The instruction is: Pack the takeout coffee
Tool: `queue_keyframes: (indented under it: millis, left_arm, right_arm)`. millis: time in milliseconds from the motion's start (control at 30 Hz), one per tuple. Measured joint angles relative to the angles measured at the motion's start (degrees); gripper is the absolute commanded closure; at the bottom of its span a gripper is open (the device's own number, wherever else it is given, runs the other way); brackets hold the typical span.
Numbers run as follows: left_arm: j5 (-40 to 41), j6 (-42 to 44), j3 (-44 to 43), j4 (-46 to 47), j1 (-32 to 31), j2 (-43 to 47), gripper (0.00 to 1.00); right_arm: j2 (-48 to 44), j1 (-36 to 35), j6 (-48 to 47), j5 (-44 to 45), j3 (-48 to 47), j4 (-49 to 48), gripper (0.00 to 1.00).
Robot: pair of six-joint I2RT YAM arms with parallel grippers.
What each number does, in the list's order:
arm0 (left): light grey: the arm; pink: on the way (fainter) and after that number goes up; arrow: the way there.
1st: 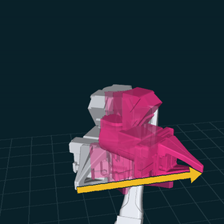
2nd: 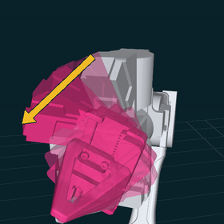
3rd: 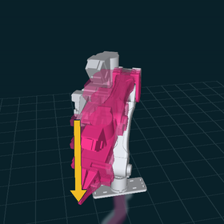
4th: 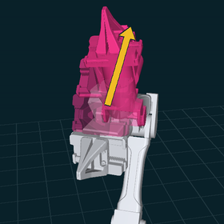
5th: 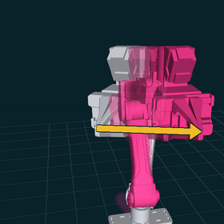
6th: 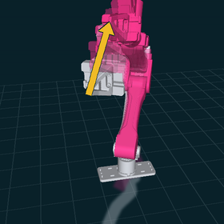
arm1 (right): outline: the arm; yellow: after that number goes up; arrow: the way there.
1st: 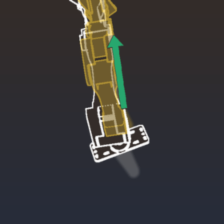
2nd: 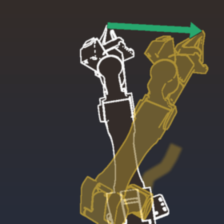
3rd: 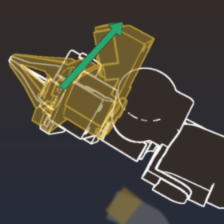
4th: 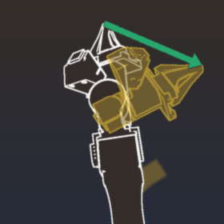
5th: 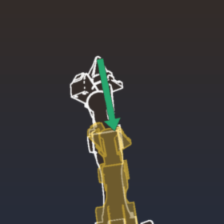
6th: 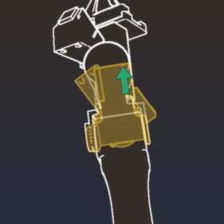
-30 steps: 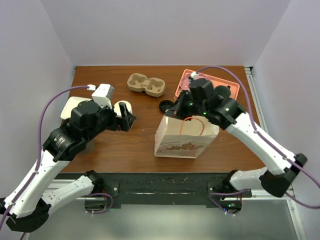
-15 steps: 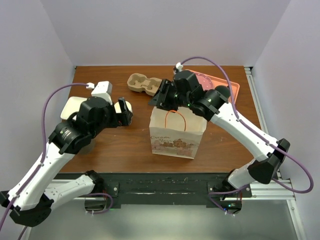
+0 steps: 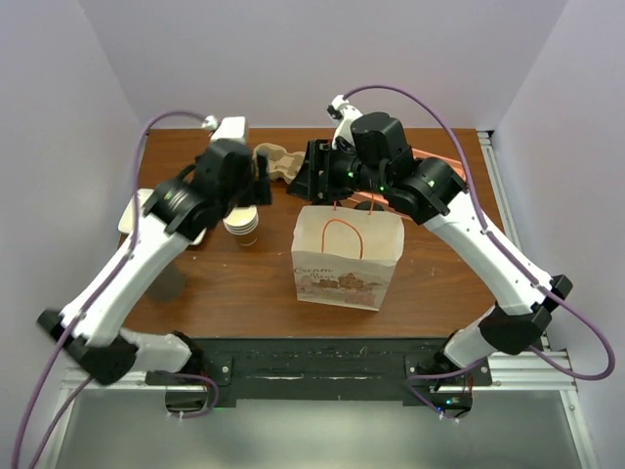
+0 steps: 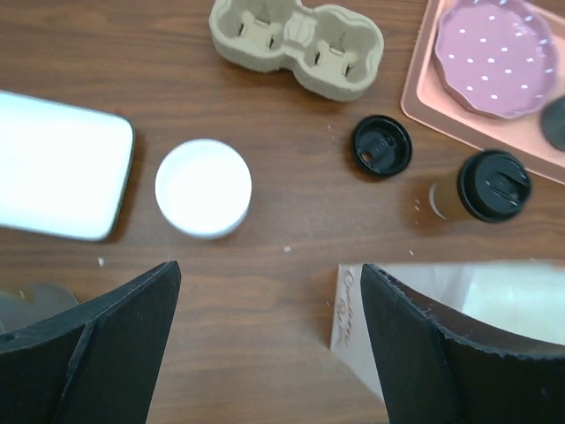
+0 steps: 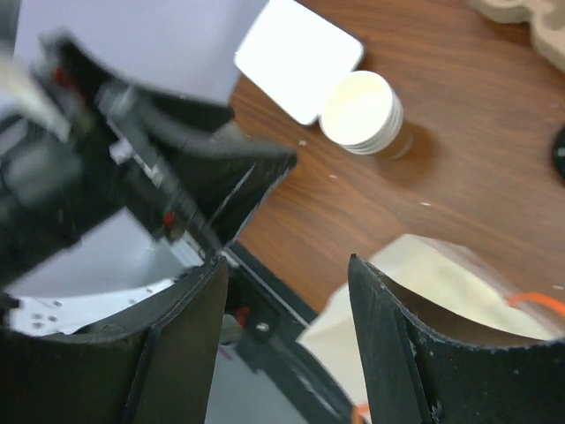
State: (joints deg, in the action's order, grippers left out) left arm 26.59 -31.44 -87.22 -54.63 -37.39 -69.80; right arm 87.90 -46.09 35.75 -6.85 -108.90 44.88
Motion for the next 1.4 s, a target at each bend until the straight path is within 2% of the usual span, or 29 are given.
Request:
queue_keyframes:
  millis: [167,300,467,567,700,900,1100,1400]
  left_arm:
    - [-0.04,6.38,-16.13,1.33,3.39,-19.26,0.23]
    - [-3.28,10.29,-26.62,3.85,7.58,-32.92,0.24]
    - [-10.80,14.12,-34.12,7.85,13.31,-45.20,0.30]
    - [-15.43,14.91,-35.12,10.99,16.11,-49.75,0.30]
    - [-18.88,16.98,-35.15,15.52,18.25,-54.66,0.30]
    - [-20.72,18.88,-35.10,21.86,17.84,-59.45,0.30]
    - [-20.44,20.15,-33.75,27.17,17.49,-60.13,0.32]
    - [-20.33,20.59,-31.52,29.42,17.49,-60.65,0.35]
  right_arm:
    - [-1.84,0.02,-6.08,3.63,-0.15,3.80,0.39]
    - [-6.38,0.02,-9.11,7.69,0.26,4.81,0.39]
    - [-12.87,0.02,-10.84,13.00,0.26,4.57,0.40]
    - [-15.06,0.02,-11.08,15.78,0.26,3.67,0.40]
    - [-16.37,0.02,-10.25,18.60,1.29,2.29,0.40]
    - [-15.50,0.02,-8.70,20.92,3.17,2.43,0.40]
    - [-13.68,0.02,-8.20,22.43,3.19,4.39,0.40]
    - [-12.74,0.02,-8.09,23.10,3.19,5.11,0.40]
